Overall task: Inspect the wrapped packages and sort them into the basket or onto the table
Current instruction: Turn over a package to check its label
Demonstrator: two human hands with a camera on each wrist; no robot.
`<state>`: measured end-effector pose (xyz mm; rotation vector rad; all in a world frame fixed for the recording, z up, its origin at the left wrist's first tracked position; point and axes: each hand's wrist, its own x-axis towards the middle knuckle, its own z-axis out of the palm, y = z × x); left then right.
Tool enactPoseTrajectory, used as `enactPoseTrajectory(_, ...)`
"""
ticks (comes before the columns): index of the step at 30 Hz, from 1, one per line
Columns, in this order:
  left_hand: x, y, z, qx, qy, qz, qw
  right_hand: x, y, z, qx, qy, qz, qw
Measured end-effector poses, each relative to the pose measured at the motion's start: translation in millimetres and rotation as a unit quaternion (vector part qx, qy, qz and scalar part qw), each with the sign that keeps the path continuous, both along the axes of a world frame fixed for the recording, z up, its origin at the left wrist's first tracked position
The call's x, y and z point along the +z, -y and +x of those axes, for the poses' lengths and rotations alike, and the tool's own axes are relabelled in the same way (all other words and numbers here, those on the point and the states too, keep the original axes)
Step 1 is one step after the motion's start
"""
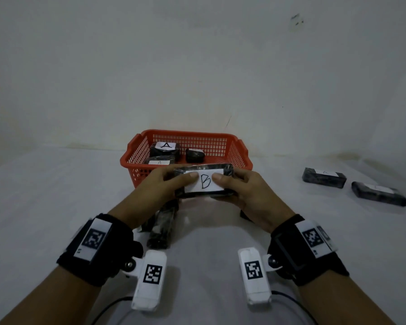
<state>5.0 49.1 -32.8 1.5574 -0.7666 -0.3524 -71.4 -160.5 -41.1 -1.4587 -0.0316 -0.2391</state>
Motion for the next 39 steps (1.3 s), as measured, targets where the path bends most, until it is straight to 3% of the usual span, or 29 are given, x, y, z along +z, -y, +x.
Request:
enactPoseTrajectory(4, 2, 1, -4, 0.025, 0.031, 0.004, 0.999, -1, 0, 0, 0.008, -0.012, -0.005, 1.000)
enactPoseTrajectory(10, 7, -3, -1, -0.006, -0.003, 0.005, 1.000, 4, -6, 3, -0.022, 0.013, -0.028, 0.999)
enactPoseTrajectory(18, 6, -8, 6, -0.018, -0.035, -0.021, 0.999, 3, -2, 2, 0.001, 0.045, -0.052, 0.998)
enactPoseTrajectory(20, 6, -9, 6, -0.015, -0.013, -0.014, 1.000, 2, -2, 1, -0.009, 0.050, -0.064, 0.997)
enactPoseTrajectory(30, 8, -10, 9, 0.016, 0.043, -0.024, 0.999, 5, -9, 7, -0.005, -0.014, -0.004, 1.000)
enactPoseTrajectory(36, 6, -7, 9, 0.012, -0.012, -0.012, 1.000, -1, -9, 9, -0.014, 0.020, -0.022, 0.999)
enactPoseTrajectory(39, 6, -8, 9, 0.054, 0.035, -0.010, 0.998, 0, -12, 9, -0.008, 0.021, -0.009, 1.000)
